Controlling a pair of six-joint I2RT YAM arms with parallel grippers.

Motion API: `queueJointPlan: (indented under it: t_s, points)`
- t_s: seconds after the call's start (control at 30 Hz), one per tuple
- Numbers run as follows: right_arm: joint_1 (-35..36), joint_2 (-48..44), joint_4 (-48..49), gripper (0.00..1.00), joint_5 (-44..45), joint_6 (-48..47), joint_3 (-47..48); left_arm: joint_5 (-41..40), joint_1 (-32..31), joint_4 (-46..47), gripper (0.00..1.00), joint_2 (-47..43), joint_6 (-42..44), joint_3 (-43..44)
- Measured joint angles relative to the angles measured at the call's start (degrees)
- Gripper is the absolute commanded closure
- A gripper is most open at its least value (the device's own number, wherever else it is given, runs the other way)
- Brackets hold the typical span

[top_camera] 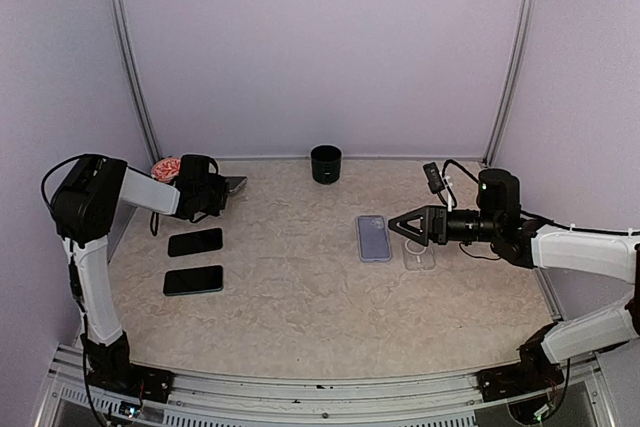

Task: Put the phone into the phone case
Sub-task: Place the phone with the phone case at the corner of the board.

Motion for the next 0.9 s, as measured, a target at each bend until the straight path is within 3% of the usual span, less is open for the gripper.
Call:
queueJointPlan:
  t_s: [0.67, 0.9]
  points:
    - [-0.02, 0.48, 0.02, 0.0, -0.09, 0.61, -0.09, 3.87, -0.33, 2.43, 0.36, 0.04, -2.43, -5.75]
    - [0.0, 0.5, 0.02, 0.0, -0.26, 0.68, -0.09, 4.02, -0.66, 2.91, 0.22, -4.26, -2.19, -8.35]
